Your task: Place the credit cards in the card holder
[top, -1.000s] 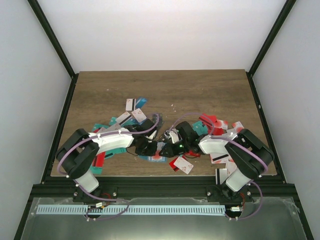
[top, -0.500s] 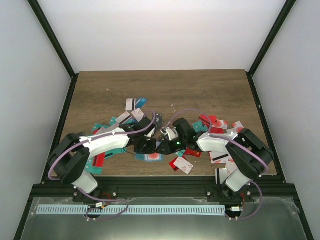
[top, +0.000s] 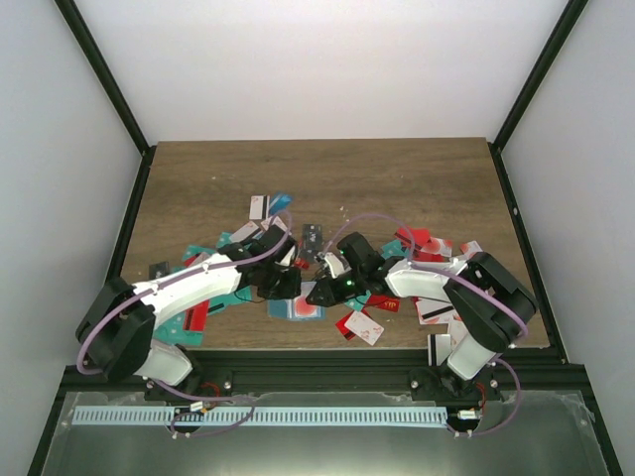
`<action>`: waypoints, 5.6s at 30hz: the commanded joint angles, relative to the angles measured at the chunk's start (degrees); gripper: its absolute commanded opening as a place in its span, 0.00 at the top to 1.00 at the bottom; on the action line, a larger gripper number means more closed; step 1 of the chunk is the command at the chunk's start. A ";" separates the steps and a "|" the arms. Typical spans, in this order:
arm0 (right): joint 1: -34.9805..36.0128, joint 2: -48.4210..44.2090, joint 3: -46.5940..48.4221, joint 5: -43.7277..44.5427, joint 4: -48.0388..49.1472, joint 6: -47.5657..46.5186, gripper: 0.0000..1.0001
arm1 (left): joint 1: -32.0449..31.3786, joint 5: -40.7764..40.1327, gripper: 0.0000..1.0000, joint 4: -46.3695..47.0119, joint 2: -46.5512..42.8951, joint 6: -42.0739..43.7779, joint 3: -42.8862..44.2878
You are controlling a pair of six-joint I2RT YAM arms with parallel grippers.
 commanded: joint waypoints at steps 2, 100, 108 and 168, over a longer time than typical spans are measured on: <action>0.40 0.64 0.00 1.03 -4.06 -0.59 0.69 | 0.14 1.00 0.93 1.32 3.21 2.26 -2.06; 8.84 13.52 21.12 -5.43 -8.42 -1.63 0.16 | 9.76 -0.65 0.94 -5.80 -30.34 -7.66 -17.35; 8.99 14.33 21.72 -4.24 -9.16 -1.51 0.11 | 9.87 -1.53 0.94 -7.73 -32.25 -7.96 -16.38; -0.15 -26.56 -3.10 31.39 -28.62 1.04 0.00 | 9.71 -3.74 0.92 -5.51 -4.89 3.24 -7.96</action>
